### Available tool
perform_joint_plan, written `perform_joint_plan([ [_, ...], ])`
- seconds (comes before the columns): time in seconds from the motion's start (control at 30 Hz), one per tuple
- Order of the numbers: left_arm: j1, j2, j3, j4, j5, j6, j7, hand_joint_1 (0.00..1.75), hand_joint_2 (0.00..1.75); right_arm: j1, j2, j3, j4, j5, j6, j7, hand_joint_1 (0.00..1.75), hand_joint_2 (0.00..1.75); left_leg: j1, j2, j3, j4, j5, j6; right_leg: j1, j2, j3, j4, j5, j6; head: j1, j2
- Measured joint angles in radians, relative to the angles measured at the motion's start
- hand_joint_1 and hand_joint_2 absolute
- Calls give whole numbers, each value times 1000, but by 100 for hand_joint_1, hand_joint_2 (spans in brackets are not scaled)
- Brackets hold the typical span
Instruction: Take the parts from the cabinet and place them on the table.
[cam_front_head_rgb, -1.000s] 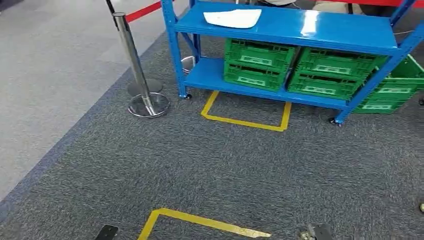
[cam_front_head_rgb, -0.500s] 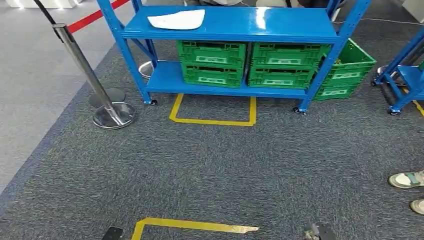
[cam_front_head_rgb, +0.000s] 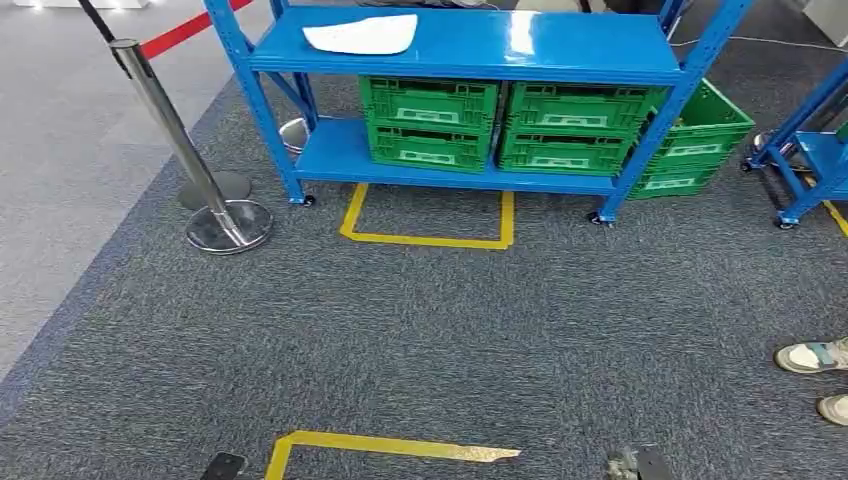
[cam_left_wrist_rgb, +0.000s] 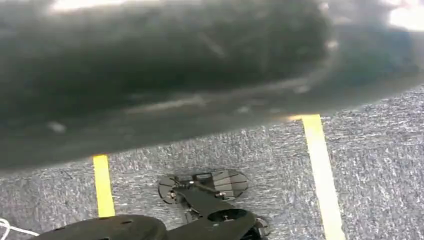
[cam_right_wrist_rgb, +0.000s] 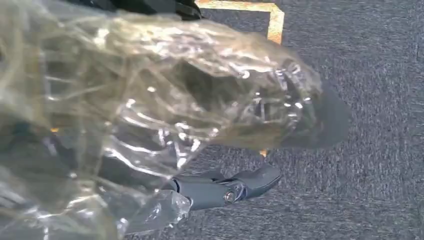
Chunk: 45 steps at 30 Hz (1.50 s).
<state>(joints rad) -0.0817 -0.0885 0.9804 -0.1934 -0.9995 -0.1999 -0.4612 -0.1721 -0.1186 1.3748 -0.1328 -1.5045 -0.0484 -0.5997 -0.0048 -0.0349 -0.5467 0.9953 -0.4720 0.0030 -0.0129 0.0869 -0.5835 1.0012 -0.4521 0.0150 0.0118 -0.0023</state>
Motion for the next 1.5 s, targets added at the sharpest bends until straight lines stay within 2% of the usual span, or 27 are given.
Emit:
perform_joint_plan([
  [0.23, 1, 0, -8, 0, -16, -3, -2, 0, 0, 0, 0, 0, 0, 6, -5, 2, 0, 0, 1, 0, 0, 0, 0, 0, 1, 0, 0, 1, 0, 0, 0, 0],
  [0.5, 3, 0, -24, 0, -17, -60, -10, 0, 0, -1, 0, 0, 0, 18, -6, 11, 0, 0, 2, 0, 0, 0, 0, 0, 2, 0, -1, 2, 0, 0, 0, 0],
  [0.6, 5, 3, -24, 0, -6, -127, -38, 0, 0, -3, 0, 2, 0, 23, -6, 13, 0, 0, 2, 0, -1, 0, 0, 0, 2, 0, -1, 2, 0, 0, 0, 0],
  [0.7, 10, 5, -24, 0, -6, -146, -53, 0, 0, -4, 0, 3, 0, 26, -7, 15, 0, 0, 2, 0, -1, 0, 0, 0, 2, 0, -1, 2, 0, 0, 0, 0],
  [0.73, 10, 6, -25, 0, -8, -147, -57, 0, 0, -4, 0, 3, 0, 27, -8, 16, 0, 0, -1, 0, -1, 8, -2, 6, -5, 2, 1, -8, 5, 8, 0, 0],
  [0.77, 10, 10, -26, 0, -9, -148, -59, 0, 0, -5, 0, 4, 0, 29, -9, 17, 0, 0, -3, 0, -1, -3, -10, 19, -4, 5, 3, -13, -2, 20, -1, 0],
  [0.8, 9, 10, -27, 0, -9, -157, -62, 0, 0, -6, 0, 4, 0, 30, -10, 17, 0, 0, -3, 2, 8, -23, -9, 29, -1, 7, 4, -25, -4, 27, -2, 0],
  [0.83, 10, 9, -28, 0, -9, -164, -64, 0, 0, -6, 0, 5, 0, 30, -12, 17, 0, 0, 10, 6, 33, -53, 3, 36, -1, -12, 5, -20, -5, 23, 0, 0],
  [0.87, 12, 9, -30, 0, -9, -168, -68, 0, 0, -9, 0, 6, 0, 31, -12, 16, 0, 0, 10, 8, 46, -67, 3, 41, 1, -48, -9, 14, -20, 26, 4, 0],
  [0.9, 15, 10, -30, 0, -9, -167, -68, 0, 0, -12, 0, 7, 0, 32, -12, 17, 0, 0, 13, 17, 51, -67, 3, 41, -2, -64, -48, 85, -52, 32, 10, 0],
  [0.97, 23, 11, -31, 0, -10, -154, -68, 0, 0, -13, 0, 8, 0, 32, -12, 18, 0, 0, 13, 33, 66, -66, -9, 37, -12, -76, -139, 244, -109, 46, 10, 0],
  [1.0, 25, 11, -31, 0, -11, -150, -68, 0, 0, -10, 0, 8, 0, 32, -12, 20, 0, 0, 15, 35, 74, -65, -14, 31, -16, -77, -165, 280, -110, 53, 10, 0],
  [1.03, 26, 11, -32, 0, -11, -145, -68, 0, 0, -6, 0, 9, 0, 32, -12, 20, 0, 0, 18, 37, 86, -64, -22, 21, -21, -79, -166, 267, -85, 60, 10, 0],
  [1.07, 26, 10, -32, 0, -13, -145, -68, 0, 0, -4, 0, 9, 0, 32, -14, 20, 0, 0, 24, 38, 101, -64, -34, 13, -26, -81, -141, 209, -38, 66, 10, 0],
  [1.13, 26, 9, -34, 0, -14, -144, -68, 0, 0, -3, 0, 10, 0, 32, -16, 20, 0, 0, 37, 39, 134, -59, -64, -8, -37, -96, -53, 24, 64, 83, 11, 0],
  [1.17, 25, 15, -34, 0, -14, -143, -68, 0, 0, -3, 5, 10, -2, 32, -16, 21, 0, 0, 32, 41, 139, -57, -76, -19, -30, -97, -41, 18, 31, 89, 18, 0],
  [1.2, 23, 16, -35, 0, -14, -143, -68, 0, 0, -6, 6, 10, -3, 32, -16, 21, 0, 0, 30, 41, 139, -41, -87, -29, -32, -87, -28, 11, 27, 62, 25, 0],
  [1.23, 23, 17, -37, 0, -14, -143, -68, 0, 0, -6, 6, 10, -3, 32, -17, 23, 0, 0, 28, 41, 142, -44, -88, -30, -31, -87, -31, 20, 17, 45, 16, 0],
  [1.27, 22, 16, -38, 0, -14, -143, -68, 0, 0, -4, 6, 11, -3, 32, -18, 23, 0, 0, 31, 41, 145, -44, -88, -31, -27, -87, -32, 27, 7, 31, 3, 0],
  [1.3, 22, 16, -39, 0, -15, -143, -68, 0, 0, -4, 6, 11, -3, 32, -18, 23, 0, 0, 34, 41, 149, -43, -94, -35, -26, -84, -30, 30, -1, 20, 7, 0],
  [1.33, 21, 16, -40, 0, -15, -143, -68, 0, 0, -3, 6, 11, -3, 32, -18, 22, 0, 0, 37, 41, 153, -39, -104, -39, -26, -81, -22, 29, -9, 10, 3, 1],
  [1.37, 18, 16, -42, 0, -15, -143, -69, 0, 0, -5, 6, 11, -3, 32, -18, 21, 0, 0, 37, 40, 136, 0, -118, -38, -25, -82, -13, 28, -16, 3, -1, 0],
  [1.4, 16, 16, -42, 0, -15, -143, -69, 0, 0, -7, 6, 11, -2, 32, -18, 21, 0, 0, 35, 40, 90, 79, -149, -39, -23, -82, -7, 27, -22, -1, -5, 1],
  [1.43, 15, 16, -43, 0, -15, -143, -69, 0, 0, -9, 6, 11, -2, 32, -18, 21, 0, 0, 33, 40, 27, 178, -184, -39, -20, -80, -2, 27, -29, -4, -6, 0],
  [1.47, 18, 16, -44, 0, -15, -143, -69, 0, 0, -9, 6, 11, -2, 32, -18, 21, 0, 0, 31, 40, -36, 268, -204, -36, -17, -77, 4, 27, -36, -7, -7, 0],
  [1.5, 21, 16, -44, 0, -15, -141, -69, 0, 0, -6, 6, 11, -2, 32, -18, 21, 0, 0, 29, 40, -85, 324, -204, -32, -13, -75, 13, 27, -42, -8, -9, 0],
])
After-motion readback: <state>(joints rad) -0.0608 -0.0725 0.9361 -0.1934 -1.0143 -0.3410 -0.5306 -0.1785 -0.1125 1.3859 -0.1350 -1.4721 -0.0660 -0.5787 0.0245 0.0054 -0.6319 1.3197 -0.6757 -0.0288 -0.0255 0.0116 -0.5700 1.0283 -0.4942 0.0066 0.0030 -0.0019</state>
